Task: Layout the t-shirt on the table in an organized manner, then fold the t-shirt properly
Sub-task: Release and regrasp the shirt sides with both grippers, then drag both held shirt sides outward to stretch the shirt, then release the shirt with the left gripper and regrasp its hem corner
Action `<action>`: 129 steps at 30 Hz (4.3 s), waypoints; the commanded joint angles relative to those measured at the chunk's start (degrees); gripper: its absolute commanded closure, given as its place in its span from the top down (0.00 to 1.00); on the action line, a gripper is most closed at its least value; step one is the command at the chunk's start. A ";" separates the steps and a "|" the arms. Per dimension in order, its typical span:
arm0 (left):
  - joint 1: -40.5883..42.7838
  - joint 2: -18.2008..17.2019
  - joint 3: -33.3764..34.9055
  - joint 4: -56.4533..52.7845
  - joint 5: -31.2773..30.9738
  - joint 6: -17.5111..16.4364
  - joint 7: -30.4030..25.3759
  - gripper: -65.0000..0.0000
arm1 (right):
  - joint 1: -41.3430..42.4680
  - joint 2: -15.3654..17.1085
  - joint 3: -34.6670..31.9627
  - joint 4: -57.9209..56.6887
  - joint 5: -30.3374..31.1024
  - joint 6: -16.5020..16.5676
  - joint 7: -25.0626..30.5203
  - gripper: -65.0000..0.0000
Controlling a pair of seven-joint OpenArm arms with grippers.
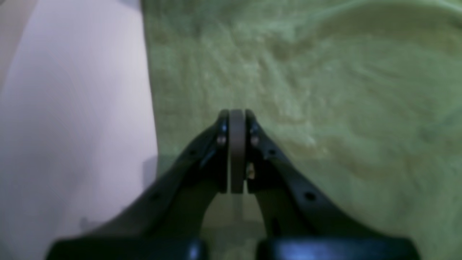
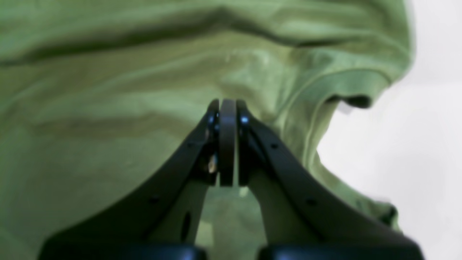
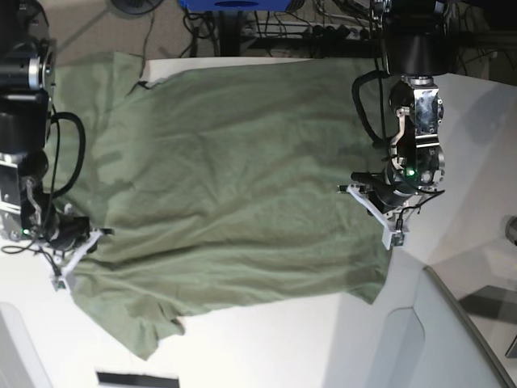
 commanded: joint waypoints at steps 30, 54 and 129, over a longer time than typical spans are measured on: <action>-9.95 -0.14 3.06 -21.07 -0.23 0.12 -18.19 0.00 | -3.48 4.56 -2.23 0.21 0.48 -9.81 20.23 0.02; 8.95 -0.23 3.15 -2.53 0.30 0.12 -13.26 0.00 | -26.78 -2.91 12.80 29.14 0.48 -10.16 -2.81 0.02; 26.09 -8.05 -30.08 9.25 -25.37 -26.08 -2.71 0.20 | -37.33 -12.32 49.46 29.14 0.83 11.82 -2.81 0.69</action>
